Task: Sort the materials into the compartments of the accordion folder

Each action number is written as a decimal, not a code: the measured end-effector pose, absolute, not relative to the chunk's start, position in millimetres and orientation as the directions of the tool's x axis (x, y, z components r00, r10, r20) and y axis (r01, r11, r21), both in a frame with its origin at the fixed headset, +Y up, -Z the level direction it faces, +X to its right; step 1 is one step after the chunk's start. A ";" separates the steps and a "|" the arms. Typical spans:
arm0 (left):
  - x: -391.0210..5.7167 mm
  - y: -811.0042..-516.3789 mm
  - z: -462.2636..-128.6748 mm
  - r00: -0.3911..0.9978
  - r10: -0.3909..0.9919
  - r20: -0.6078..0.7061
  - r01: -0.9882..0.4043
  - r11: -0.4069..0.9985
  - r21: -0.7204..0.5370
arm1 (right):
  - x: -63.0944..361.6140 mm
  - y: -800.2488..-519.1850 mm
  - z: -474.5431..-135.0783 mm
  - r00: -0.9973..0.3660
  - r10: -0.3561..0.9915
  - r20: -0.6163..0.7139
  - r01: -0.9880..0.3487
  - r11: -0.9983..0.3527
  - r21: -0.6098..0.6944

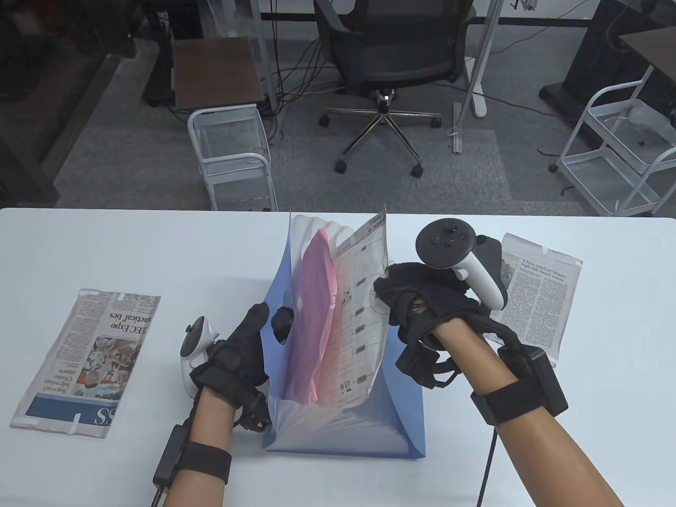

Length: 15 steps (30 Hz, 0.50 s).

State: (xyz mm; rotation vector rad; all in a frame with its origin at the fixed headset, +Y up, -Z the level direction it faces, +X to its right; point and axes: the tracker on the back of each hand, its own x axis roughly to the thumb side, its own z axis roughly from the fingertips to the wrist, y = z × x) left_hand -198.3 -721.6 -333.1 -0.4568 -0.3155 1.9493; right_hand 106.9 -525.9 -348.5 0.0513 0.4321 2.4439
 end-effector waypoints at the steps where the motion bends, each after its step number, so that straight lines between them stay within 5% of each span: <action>1: -198.4 -721.7 -333.0 -0.369 0.913 -0.173 -0.812 -0.407 -0.418 | 103.1 -527.2 -348.3 -0.807 0.588 -0.056 -0.575 -0.761 0.299; 15: -200.4 -722.2 -331.5 -0.392 0.904 -0.171 -0.805 -0.427 -0.412 | 59.4 -548.3 -345.6 -0.874 0.487 -0.001 -0.470 -0.843 0.260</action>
